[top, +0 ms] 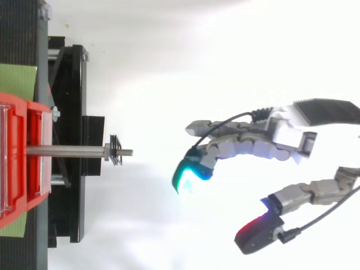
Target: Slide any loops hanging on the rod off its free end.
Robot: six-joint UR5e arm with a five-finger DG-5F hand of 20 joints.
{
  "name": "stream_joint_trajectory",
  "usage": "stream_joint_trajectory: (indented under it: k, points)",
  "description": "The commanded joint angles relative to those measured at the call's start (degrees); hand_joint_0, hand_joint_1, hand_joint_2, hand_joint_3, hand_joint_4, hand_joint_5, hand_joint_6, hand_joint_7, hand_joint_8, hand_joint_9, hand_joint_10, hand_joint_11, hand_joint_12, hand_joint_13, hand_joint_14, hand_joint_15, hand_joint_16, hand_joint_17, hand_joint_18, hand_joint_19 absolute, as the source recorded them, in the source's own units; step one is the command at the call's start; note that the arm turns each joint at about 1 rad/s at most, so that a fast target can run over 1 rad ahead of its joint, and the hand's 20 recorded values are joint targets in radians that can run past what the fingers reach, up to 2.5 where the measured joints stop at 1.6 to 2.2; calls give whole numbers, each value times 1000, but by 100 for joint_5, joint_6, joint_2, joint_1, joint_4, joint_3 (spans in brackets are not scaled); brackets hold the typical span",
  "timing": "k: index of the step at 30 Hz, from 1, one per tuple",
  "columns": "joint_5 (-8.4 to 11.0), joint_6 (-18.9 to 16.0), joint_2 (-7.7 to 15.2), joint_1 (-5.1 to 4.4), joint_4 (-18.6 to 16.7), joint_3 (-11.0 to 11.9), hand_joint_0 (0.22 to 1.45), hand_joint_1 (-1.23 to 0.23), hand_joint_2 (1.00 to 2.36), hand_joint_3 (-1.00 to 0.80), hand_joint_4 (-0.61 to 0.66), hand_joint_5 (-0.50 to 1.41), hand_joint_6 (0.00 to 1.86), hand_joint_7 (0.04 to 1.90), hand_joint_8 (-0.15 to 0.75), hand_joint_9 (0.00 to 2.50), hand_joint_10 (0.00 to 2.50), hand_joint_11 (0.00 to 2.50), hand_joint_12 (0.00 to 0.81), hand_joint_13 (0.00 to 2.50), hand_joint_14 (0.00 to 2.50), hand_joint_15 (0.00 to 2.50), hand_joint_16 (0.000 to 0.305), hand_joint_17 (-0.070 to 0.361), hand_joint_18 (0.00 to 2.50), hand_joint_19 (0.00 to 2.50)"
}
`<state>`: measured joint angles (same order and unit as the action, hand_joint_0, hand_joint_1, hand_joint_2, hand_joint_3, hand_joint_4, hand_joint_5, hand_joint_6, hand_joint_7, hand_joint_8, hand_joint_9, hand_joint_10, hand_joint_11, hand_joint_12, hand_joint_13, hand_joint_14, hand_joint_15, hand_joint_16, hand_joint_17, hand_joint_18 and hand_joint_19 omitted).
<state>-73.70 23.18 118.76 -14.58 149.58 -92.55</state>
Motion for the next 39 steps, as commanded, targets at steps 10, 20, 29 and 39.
stream_joint_trajectory:
  k: [10,20,29,39]
  points:
    - [532,591,191,-19,-755,0,505,-433,1002,-483,206,-257,503,847,326,364,0,0,398,258,0,0,60,135,364,105]
    - [611,1611,191,60,-861,0,505,-438,1001,-482,211,-254,503,848,324,330,0,0,396,263,0,0,60,136,373,107]
    - [620,1751,226,78,-808,0,506,-442,1001,-481,210,-254,503,851,322,318,0,0,394,268,0,0,60,135,386,112]
    - [417,1453,763,166,-1186,0,506,-445,1001,-479,210,-253,503,848,321,315,0,0,392,270,0,0,60,135,393,115]
